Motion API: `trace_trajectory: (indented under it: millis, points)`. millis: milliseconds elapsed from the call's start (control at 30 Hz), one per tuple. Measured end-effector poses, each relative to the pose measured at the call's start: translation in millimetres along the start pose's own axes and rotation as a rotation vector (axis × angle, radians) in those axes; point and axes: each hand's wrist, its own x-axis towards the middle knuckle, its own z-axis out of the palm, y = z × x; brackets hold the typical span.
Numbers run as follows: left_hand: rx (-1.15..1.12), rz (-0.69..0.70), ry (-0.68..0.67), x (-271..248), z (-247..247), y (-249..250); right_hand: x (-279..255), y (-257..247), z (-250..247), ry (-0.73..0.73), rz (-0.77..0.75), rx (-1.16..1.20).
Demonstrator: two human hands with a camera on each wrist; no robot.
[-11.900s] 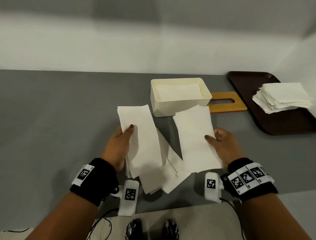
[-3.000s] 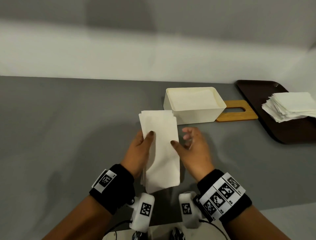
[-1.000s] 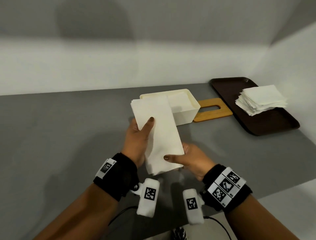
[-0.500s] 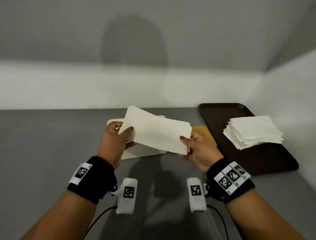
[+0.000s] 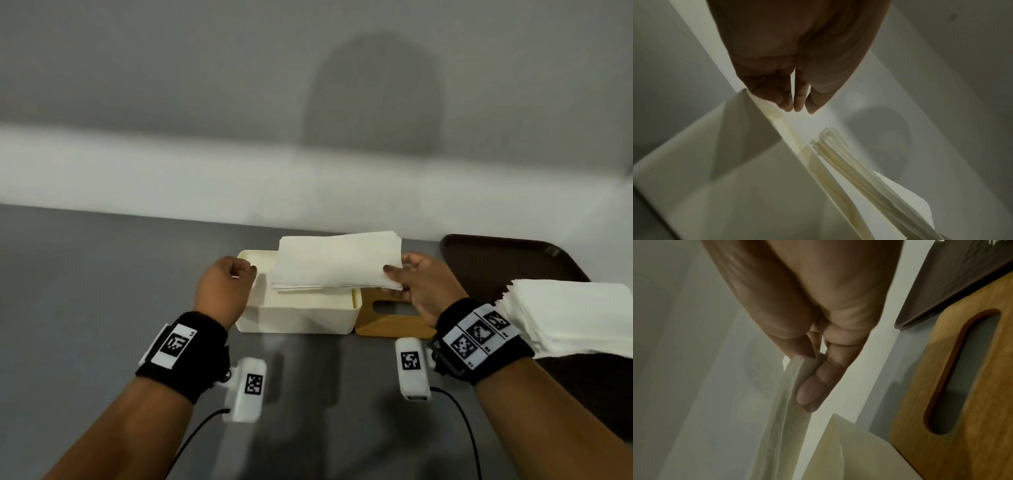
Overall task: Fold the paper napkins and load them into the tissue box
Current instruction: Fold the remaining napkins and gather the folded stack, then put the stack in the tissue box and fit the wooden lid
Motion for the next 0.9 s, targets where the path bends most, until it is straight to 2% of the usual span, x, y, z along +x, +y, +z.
trace_trajectory:
  millis: [67,167,267,333,567,767,833,900]
  points:
    - [0.062,-0.013,-0.022,-0.3,0.8,-4.4,4.0,5.0,8.0,-0.01,0.042,-0.092]
    - [0.109,0.008,0.014,3.5,-1.1,-9.1,8.1,10.3,28.1,-0.045,0.043,-0.207]
    - [0.147,0.018,0.024,8.1,-6.5,-15.1,6.4,10.4,51.0,-0.065,0.024,-0.184]
    - [0.165,-0.034,-0.016,9.0,-8.5,-20.1,6.1,12.0,62.8,-0.069,0.016,-0.203]
    - [0.082,-0.074,-0.081,7.7,-12.5,-32.4,-3.3,0.4,82.9,0.057,-0.149,-0.896]
    - [0.039,-0.049,-0.093,9.5,-16.4,-34.4,-9.0,-9.0,92.6,0.175,-0.264,-1.178]
    - [0.04,-0.036,-0.1,9.9,-17.2,-34.5,-6.6,-9.5,98.8,0.087,-0.324,-1.254]
    - [0.045,-0.026,-0.11,10.2,-17.5,-34.8,-3.2,-8.5,106.4,-0.064,-0.3,-1.319]
